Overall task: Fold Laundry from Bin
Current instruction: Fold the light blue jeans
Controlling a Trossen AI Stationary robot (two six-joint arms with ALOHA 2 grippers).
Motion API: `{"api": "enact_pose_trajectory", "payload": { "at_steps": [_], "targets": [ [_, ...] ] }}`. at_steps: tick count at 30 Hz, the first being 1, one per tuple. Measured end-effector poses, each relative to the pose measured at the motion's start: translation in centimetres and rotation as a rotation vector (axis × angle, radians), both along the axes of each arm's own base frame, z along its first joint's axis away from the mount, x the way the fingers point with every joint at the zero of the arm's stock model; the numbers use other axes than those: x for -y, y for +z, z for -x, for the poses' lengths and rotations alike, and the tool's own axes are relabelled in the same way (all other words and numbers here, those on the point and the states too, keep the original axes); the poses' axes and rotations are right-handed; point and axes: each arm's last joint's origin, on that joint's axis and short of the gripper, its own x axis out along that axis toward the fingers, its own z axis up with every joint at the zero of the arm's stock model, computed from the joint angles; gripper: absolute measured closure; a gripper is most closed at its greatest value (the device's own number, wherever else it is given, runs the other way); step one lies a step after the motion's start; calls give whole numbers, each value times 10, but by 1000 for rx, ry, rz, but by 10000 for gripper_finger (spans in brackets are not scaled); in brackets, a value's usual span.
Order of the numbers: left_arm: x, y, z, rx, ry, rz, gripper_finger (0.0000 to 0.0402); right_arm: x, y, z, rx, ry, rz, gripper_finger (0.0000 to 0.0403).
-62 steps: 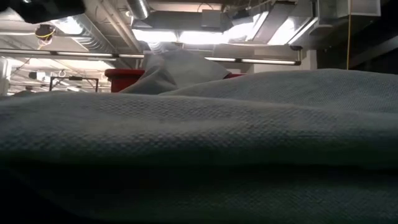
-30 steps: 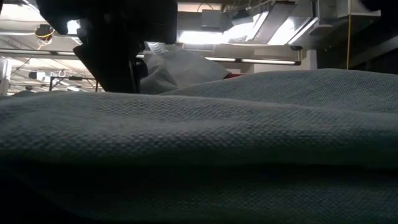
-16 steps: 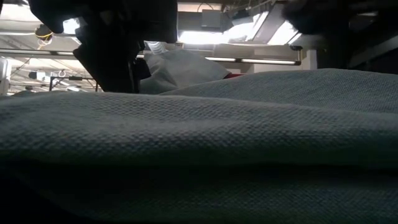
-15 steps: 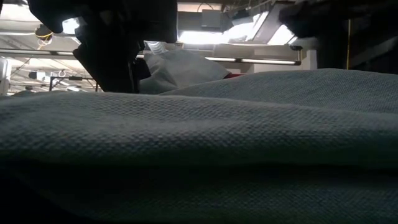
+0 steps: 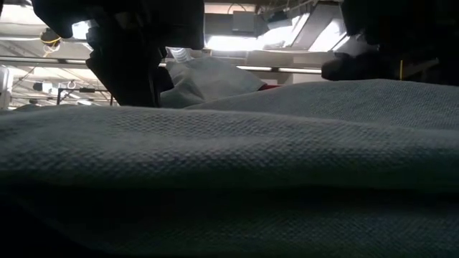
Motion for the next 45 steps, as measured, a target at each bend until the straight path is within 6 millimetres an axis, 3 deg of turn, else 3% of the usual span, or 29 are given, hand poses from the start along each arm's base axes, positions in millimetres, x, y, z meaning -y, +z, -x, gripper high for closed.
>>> {"api": "enact_pose_trajectory", "payload": {
  "at_steps": [14,17,22,25,28,36,45],
  "targets": [
    [0,0,0,0,0,0,356,0,-6,1,11,30,-9,215],
    [0,0,0,0,0,0,370,0,-6,2,-1,24,-7,251],
    [0,0,0,-1,1,1,395,0,-6,3,-12,21,-5,376],
    [0,0,0,-1,1,1,393,0,-6,5,-32,-6,-3,384],
    [0,3,1,7,1,4,397,1,2,7,-61,-31,4,371],
    [-2,19,6,41,-8,12,399,4,36,20,-10,-72,16,391],
    [-3,20,6,51,-39,-18,401,9,64,44,4,-230,37,397]
  ]
}}
